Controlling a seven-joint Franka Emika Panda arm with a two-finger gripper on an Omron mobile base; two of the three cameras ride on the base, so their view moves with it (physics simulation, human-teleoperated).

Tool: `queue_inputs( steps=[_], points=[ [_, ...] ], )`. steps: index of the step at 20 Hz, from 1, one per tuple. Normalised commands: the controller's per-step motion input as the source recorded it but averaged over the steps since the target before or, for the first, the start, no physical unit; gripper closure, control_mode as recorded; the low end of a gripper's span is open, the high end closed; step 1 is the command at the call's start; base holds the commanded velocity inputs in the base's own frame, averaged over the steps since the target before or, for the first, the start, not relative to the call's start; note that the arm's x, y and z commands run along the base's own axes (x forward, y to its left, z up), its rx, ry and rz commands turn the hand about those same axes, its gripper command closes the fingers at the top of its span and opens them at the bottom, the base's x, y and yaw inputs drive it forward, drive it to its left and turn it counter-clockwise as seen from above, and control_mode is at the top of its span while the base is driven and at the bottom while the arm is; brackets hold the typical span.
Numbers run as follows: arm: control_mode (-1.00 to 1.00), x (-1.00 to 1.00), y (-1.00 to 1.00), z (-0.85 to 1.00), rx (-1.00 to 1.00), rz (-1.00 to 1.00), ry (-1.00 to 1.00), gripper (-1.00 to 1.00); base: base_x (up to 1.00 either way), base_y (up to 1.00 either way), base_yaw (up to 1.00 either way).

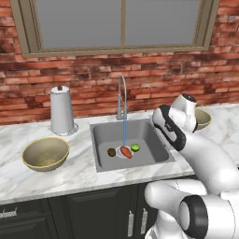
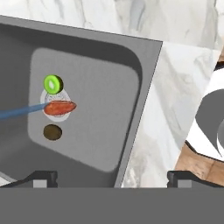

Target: Pick the kiwis from the sink and place them in one bowl. Place the sweet potato in the other bowl. Then turn off the sink faucet.

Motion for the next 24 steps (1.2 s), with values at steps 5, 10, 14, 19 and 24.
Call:
queue_inputs(
  steps=[5, 10, 14, 19, 24],
  points=[
    [-1.0, 0.52, 0.0, -0.32, 0.0, -0.06, 0.13, -1.0, 0.0, 0.0, 0.0],
    [-1.0, 0.44, 0.0, -0.37, 0.0, -0.03, 0.06, -1.0, 0.0, 0.0, 0.0],
    [-1.0, 0.4, 0.02, -0.44, -0.02, 0.0, 0.0, -1.0, 0.0, 0.0, 0.0],
    [-1.0, 0.34, 0.08, -0.49, -0.07, 0.0, 0.0, -1.0, 0.0, 0.0, 0.0],
    [-1.0, 0.28, 0.11, -0.41, -0.07, 0.0, 0.0, -1.0, 0.0, 0.0, 0.0]
  ],
)
